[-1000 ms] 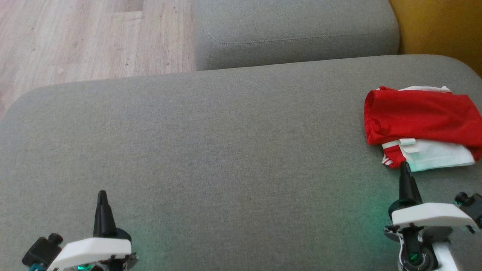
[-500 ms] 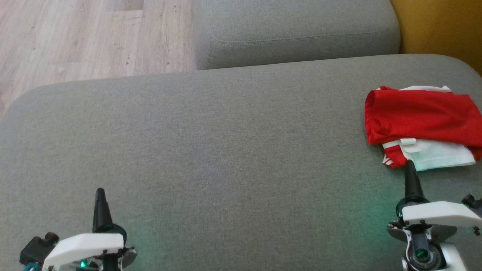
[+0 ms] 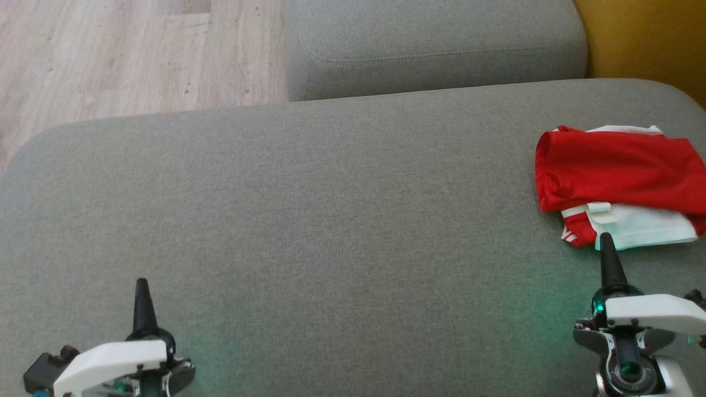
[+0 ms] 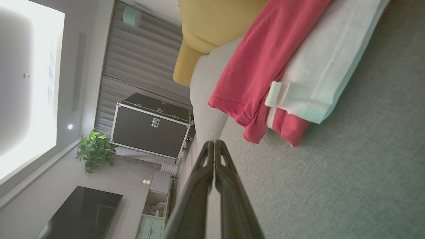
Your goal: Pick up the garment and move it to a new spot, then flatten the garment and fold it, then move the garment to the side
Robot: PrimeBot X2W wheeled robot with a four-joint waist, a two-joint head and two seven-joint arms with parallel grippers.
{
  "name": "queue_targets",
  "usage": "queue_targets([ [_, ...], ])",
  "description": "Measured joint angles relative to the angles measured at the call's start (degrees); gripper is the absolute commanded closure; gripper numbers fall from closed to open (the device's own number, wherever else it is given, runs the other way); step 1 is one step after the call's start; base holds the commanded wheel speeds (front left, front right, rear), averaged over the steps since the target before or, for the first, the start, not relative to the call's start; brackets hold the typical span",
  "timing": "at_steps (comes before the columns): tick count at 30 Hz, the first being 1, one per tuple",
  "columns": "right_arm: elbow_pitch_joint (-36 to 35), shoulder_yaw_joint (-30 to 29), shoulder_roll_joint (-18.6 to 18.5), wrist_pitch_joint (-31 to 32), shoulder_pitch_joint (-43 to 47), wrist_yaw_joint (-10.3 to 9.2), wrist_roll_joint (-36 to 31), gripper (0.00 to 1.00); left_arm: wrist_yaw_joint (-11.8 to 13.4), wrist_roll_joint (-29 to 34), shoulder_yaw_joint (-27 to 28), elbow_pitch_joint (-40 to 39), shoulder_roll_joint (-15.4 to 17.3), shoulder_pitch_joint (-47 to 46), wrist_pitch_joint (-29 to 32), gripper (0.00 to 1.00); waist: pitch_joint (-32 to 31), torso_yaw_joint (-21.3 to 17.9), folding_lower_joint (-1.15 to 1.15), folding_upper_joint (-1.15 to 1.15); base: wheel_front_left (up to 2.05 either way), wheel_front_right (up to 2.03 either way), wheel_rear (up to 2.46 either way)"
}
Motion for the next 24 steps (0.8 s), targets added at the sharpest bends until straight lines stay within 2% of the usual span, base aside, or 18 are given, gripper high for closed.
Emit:
queue_targets([
  [24,-1.88,-2.00,0.01,3.67,0.02,0.00,15.07,1.00,-0.01,-13.01,1.78,-0.03,0.00,-1.09,4.05,1.00,0.25,0.16,0.00,0.00,0.00,0.00,0.00],
])
